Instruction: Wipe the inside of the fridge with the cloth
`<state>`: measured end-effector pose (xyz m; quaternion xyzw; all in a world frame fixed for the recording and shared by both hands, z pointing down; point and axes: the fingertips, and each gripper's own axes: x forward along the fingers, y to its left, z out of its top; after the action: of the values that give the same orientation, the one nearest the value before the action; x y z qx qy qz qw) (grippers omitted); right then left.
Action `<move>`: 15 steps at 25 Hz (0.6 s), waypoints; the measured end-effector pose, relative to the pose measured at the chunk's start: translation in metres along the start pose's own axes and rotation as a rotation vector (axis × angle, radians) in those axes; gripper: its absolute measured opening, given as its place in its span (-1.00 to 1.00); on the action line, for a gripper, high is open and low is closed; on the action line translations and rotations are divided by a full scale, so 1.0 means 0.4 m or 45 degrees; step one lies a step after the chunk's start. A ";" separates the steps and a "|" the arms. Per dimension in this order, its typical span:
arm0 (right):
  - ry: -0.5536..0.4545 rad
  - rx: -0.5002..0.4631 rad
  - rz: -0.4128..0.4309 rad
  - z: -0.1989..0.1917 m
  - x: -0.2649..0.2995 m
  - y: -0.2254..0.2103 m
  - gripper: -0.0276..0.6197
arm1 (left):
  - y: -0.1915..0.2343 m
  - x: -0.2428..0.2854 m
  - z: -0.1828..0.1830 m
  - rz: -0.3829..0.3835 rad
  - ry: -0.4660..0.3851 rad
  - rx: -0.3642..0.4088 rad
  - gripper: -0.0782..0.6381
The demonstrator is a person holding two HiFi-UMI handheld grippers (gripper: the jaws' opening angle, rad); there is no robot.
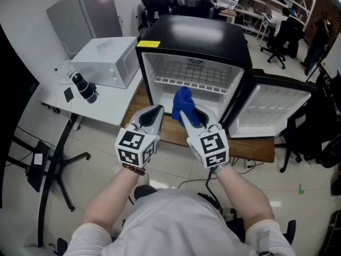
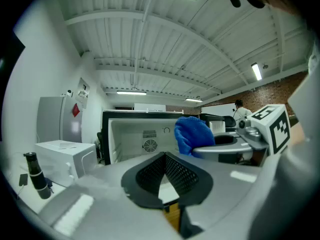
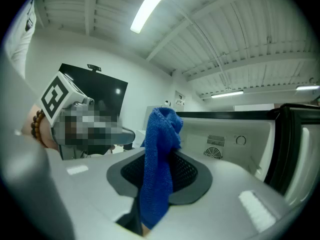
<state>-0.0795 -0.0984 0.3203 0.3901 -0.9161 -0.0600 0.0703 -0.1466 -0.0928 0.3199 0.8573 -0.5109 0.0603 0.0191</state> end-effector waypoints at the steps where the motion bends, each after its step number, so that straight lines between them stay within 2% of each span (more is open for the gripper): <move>1: -0.003 -0.006 0.005 0.002 0.008 0.003 -0.60 | 0.012 -0.004 -0.003 0.014 0.003 -0.002 -0.77; 10: -0.046 -0.015 0.031 0.014 0.122 0.004 -0.60 | 0.127 0.005 -0.015 0.110 0.023 0.013 -0.76; 15: -0.038 -0.031 0.038 0.007 0.218 0.000 -0.60 | 0.222 0.049 -0.012 0.151 0.023 -0.008 -0.62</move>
<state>-0.1396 -0.1612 0.3247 0.3746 -0.9220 -0.0761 0.0622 -0.2157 -0.1517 0.3245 0.8249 -0.5608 0.0675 0.0229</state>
